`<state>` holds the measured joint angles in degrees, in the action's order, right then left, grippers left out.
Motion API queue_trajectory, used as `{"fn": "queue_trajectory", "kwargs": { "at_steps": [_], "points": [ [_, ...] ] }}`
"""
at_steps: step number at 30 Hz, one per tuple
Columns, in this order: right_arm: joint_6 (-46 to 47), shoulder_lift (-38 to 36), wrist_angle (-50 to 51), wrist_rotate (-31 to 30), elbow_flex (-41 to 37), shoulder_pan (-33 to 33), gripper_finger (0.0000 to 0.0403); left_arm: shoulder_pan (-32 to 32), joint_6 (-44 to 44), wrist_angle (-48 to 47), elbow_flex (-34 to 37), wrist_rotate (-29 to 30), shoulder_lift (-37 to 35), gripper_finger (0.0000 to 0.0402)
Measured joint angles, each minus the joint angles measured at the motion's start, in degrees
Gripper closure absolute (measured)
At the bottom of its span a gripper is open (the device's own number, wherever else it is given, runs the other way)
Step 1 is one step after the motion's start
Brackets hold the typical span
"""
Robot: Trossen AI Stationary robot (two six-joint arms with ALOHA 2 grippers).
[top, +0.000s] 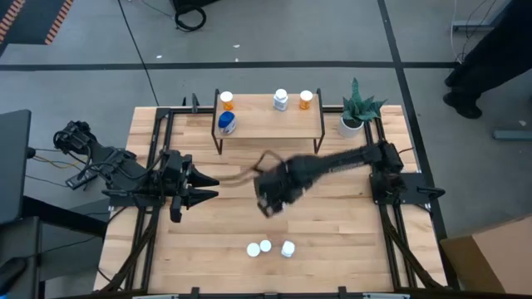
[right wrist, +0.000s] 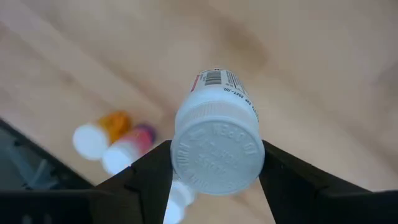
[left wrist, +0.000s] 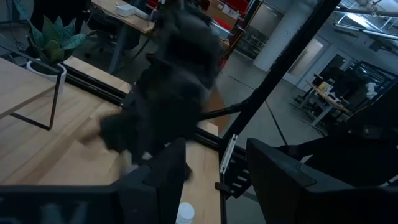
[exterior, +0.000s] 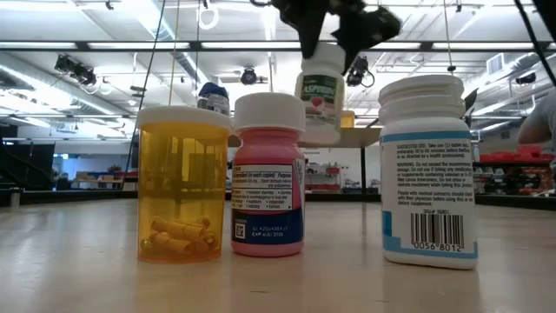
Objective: Pick and place medicine bottles onto shelf by color
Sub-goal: Put the white bottle on the shelf
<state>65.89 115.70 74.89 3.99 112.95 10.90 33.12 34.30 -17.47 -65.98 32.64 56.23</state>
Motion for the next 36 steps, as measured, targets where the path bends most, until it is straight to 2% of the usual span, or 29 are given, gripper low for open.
{"fn": "queue_trajectory", "kwargs": {
  "at_steps": [9,14,22,36],
  "points": [
    [-14.7,0.0,15.7,-0.4,12.7,-15.3,0.0181,0.0,0.8,0.0,0.0,0.0,0.0,0.0226],
    [-18.7,-0.7,15.1,-0.5,18.3,-22.4,0.0181,0.0,1.1,-0.2,0.0,0.0,0.0,0.0228],
    [-24.5,-0.5,15.2,-0.7,18.5,-31.4,0.0183,0.0,1.5,-0.3,0.0,0.0,0.0,0.0228],
    [-32.8,-0.7,15.1,-0.4,18.4,-37.6,0.0184,-0.2,1.4,-0.4,0.0,0.1,0.0,0.0228]
  ]
}}
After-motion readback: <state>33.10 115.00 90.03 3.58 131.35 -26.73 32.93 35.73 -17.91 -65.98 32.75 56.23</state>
